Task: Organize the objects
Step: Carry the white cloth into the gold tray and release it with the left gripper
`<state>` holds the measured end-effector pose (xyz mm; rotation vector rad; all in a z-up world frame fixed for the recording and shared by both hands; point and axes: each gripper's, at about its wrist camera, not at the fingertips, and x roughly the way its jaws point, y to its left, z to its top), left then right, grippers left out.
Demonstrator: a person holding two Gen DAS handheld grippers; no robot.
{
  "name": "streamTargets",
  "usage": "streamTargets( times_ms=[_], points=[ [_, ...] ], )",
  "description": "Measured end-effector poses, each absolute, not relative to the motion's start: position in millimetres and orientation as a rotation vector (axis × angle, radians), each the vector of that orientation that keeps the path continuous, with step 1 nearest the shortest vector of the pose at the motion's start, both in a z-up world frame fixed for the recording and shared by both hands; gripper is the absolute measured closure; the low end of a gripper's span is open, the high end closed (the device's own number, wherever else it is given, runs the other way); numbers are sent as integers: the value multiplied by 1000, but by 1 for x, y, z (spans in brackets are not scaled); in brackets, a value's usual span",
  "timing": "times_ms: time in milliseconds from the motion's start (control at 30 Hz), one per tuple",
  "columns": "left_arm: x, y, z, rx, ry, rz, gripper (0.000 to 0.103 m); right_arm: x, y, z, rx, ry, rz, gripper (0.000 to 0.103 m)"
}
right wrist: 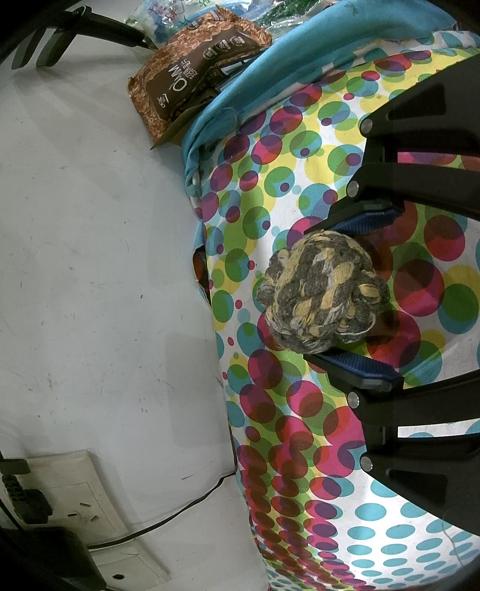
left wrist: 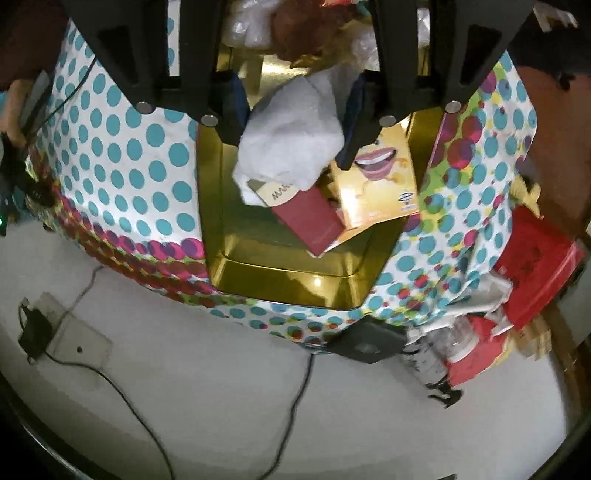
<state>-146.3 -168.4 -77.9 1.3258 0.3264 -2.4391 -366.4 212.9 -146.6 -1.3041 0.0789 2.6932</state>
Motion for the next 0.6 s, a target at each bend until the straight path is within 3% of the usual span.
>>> streamTargets(
  times_ms=[200,600],
  points=[
    [-131,-178,-84,1359,437,-2387,49,-366,206,-145,-1304,73,2692,49],
    [-96,-173,-82,1325,379,-2399,48,-363,191,-138,-1269,41,2713,50]
  ],
)
